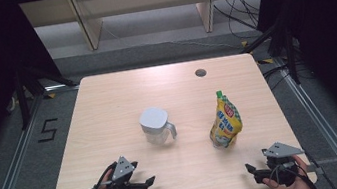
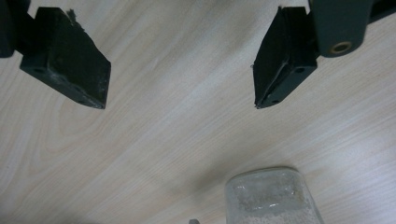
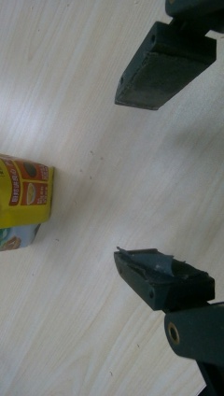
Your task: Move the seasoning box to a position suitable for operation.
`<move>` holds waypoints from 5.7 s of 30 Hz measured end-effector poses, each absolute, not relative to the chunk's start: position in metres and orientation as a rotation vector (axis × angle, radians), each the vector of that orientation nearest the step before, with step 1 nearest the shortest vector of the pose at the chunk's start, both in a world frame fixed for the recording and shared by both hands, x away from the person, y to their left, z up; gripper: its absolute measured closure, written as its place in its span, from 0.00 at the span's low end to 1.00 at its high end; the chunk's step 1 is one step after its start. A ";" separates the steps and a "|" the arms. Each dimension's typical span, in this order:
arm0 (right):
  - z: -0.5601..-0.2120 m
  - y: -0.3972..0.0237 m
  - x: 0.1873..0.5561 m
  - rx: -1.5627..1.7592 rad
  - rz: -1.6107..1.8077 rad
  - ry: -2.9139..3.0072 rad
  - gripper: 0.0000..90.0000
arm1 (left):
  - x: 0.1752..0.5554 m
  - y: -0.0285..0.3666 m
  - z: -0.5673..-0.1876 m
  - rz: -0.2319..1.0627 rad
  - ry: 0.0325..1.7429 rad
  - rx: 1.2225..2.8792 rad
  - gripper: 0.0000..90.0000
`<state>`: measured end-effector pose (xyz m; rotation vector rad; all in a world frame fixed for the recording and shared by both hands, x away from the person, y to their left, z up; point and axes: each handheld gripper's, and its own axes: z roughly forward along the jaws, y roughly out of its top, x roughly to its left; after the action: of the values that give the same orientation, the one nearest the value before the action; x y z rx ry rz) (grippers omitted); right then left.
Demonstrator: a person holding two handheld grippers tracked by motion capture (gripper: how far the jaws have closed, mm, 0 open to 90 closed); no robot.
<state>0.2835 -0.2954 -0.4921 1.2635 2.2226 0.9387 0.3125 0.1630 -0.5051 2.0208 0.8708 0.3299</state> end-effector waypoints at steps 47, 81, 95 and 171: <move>-0.494 -0.292 0.285 1.234 0.984 2.245 0.24 | 0.384 0.057 -0.502 0.622 0.811 2.049 0.70; -0.496 -0.290 0.285 1.244 0.968 2.258 0.25 | 0.382 0.133 -0.495 0.483 0.718 2.079 0.90; -0.495 -0.288 0.284 1.275 0.958 2.279 0.25 | 0.379 0.129 -0.491 0.569 0.845 2.061 0.60; -0.498 -0.287 0.286 1.233 0.946 2.311 0.25 | 0.358 0.145 -0.505 0.294 0.505 2.091 0.76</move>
<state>0.2855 -0.2868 -0.4978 1.2328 2.3108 0.9457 0.3583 0.1445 -0.5053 2.0908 0.5048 0.2941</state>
